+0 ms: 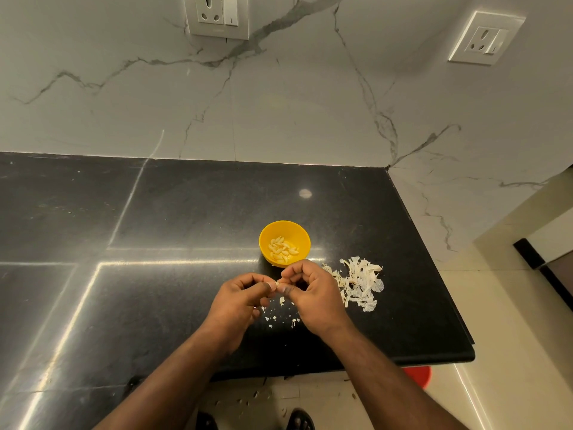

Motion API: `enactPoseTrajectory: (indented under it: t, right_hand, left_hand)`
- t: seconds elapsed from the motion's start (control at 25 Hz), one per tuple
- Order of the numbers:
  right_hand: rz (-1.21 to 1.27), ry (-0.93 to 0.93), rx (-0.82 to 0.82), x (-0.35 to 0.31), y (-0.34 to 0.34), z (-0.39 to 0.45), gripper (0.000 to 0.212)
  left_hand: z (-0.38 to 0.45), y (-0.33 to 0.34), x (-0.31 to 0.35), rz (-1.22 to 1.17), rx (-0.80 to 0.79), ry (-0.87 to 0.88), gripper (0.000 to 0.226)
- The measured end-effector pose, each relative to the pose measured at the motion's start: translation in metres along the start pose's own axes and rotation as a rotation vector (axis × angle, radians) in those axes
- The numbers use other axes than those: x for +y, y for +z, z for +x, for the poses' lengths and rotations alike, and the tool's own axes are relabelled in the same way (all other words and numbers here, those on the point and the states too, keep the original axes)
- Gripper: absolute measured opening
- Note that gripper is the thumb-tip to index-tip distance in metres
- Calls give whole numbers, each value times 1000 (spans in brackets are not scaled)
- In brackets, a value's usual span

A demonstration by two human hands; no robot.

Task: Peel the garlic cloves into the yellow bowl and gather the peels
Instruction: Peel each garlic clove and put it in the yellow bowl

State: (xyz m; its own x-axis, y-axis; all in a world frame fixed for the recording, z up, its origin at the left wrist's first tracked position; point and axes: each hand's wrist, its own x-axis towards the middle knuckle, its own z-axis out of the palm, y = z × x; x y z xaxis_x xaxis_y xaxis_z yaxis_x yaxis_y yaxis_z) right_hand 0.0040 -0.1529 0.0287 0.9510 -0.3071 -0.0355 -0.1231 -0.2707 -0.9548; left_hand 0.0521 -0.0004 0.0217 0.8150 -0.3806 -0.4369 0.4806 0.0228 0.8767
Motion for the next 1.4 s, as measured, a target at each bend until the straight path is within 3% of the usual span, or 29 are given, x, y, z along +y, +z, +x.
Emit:
enactPoseTrajectory:
  t: [0.24, 0.48, 0.68, 0.96, 1.08, 1.4]
  right_hand:
    - [185, 128, -35, -3, -1, 1, 22]
    - [425, 353, -76, -4, -2, 5, 24]
    - [578, 521, -103, -8, -7, 7, 23]
    - [-25, 3, 27, 0, 3, 2, 19]
    - [-33, -14, 40, 1, 4, 2, 18]
    - [43, 78, -7, -3, 1, 6, 12]
  left_hand:
    - [-1, -1, -2, 85, -6, 86, 12]
    - [-5, 0, 1, 260, -17, 263, 7]
    - [-4, -1, 4, 317, -52, 309, 6]
    - [7, -1, -2, 24, -15, 51, 18]
    - [8, -4, -4, 0, -2, 56, 7]
    - [0, -2, 0, 321, 90, 317, 5]
